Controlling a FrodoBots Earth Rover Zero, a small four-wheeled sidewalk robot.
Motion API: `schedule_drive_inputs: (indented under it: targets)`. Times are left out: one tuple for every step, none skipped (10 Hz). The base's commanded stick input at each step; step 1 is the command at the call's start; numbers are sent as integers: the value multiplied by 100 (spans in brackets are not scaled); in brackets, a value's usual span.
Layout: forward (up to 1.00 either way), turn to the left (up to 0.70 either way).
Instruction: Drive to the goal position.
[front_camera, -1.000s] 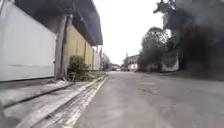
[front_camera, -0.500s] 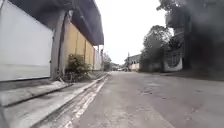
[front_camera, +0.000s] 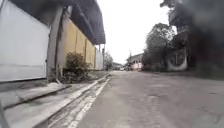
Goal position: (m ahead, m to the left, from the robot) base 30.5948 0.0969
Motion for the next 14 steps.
schedule_drive_inputs:
  targets:
    - [70,0]
    - [70,0]
    - [70,0]
    - [70,0]
    - [70,0]
    - [70,0]
    - [70,-7]
    - [70,-25]
    - [70,-17]
    - [70,0]
    - [70,0]
    - [70,0]
    - [70,0]
    - [70,0]
